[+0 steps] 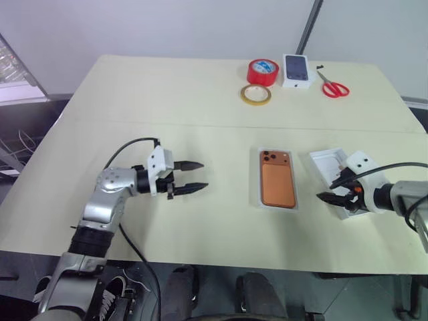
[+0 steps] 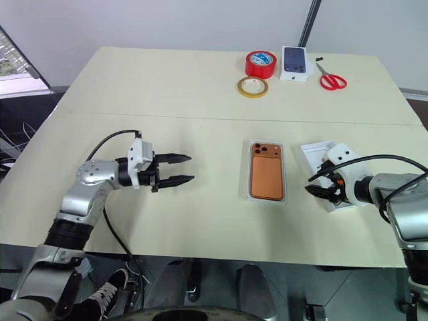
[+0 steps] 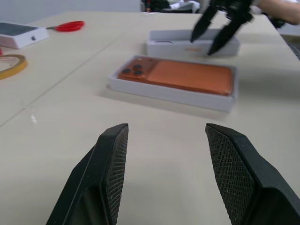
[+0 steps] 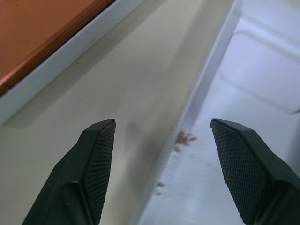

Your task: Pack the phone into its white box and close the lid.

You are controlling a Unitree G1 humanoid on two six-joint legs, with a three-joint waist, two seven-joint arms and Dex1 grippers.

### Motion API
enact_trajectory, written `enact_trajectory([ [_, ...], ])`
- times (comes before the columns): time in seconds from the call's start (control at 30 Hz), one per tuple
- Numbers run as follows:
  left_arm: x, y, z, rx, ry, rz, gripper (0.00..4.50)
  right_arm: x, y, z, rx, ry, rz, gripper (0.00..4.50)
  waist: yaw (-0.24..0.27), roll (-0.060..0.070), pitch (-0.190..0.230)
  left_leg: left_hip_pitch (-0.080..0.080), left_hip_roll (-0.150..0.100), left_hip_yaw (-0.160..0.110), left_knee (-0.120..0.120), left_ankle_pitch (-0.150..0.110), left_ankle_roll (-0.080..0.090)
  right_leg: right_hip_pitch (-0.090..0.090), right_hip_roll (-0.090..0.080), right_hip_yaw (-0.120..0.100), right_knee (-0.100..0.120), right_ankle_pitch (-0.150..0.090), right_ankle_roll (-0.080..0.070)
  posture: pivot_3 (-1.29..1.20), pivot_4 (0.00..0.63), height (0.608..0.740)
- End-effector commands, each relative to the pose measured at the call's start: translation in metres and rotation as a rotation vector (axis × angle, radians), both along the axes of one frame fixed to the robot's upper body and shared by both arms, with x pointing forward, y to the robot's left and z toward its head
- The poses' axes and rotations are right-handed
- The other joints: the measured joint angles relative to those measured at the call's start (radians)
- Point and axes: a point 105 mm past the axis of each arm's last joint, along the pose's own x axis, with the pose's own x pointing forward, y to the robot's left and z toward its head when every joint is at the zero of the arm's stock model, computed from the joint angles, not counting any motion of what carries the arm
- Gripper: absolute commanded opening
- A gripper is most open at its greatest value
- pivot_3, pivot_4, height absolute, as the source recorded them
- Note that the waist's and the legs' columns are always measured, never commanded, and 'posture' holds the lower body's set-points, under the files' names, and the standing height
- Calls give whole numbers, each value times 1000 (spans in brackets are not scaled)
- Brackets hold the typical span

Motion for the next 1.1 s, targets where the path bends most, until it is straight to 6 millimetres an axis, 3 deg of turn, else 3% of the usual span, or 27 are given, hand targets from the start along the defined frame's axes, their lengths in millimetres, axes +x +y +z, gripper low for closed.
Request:
enact_trajectory([
  [0.03,-7,1,15,-35,-62,-40,2757,0,2,12,27,-1,-19,3392,4,0,0,0,0,0,0,0,0,0,0,0,0,0,0,0,150,740],
  [0.2,-8,-1,14,-39,-70,-34,2757,1,1,5,32,51,-41,3392,1,0,0,-1,0,0,0,-1,1,0,-1,0,-1,0,0,0,150,740],
  [0.23,-8,-1,15,-42,-75,-27,2789,0,1,3,28,60,-37,3157,1,0,0,-1,0,0,0,-1,1,0,-1,0,-1,0,0,0,150,740],
  [0.33,-6,-3,16,-68,-81,-9,2799,2,1,-2,25,74,-50,2115,1,0,0,-1,0,0,-1,-1,1,-1,-1,0,-1,0,0,0,150,740],
  [0.47,-5,-5,17,-81,-86,18,2799,7,0,-6,19,68,-69,39,-1,0,0,-1,0,1,-1,0,1,-1,-1,0,-1,0,0,0,150,740],
  [0.73,1,-3,19,-87,-88,60,2799,13,3,-8,65,42,-99,39,-13,0,0,0,0,1,-1,0,1,0,0,0,-1,0,1,0,150,740],
  [0.93,5,-6,20,-88,-85,67,2799,26,14,17,259,-23,-149,39,-24,0,0,0,0,1,-1,0,1,0,0,0,-1,0,1,0,150,740],
  [1.03,8,-6,22,-90,-85,72,2799,36,30,39,445,-77,-168,39,-24,1,0,0,0,1,-2,0,1,-1,1,0,-1,0,1,0,150,740],
  [1.1,11,-6,23,-94,-88,81,2799,46,44,64,605,-140,-155,39,-23,1,1,0,0,1,-2,0,1,-2,1,0,0,0,1,0,150,740],
])
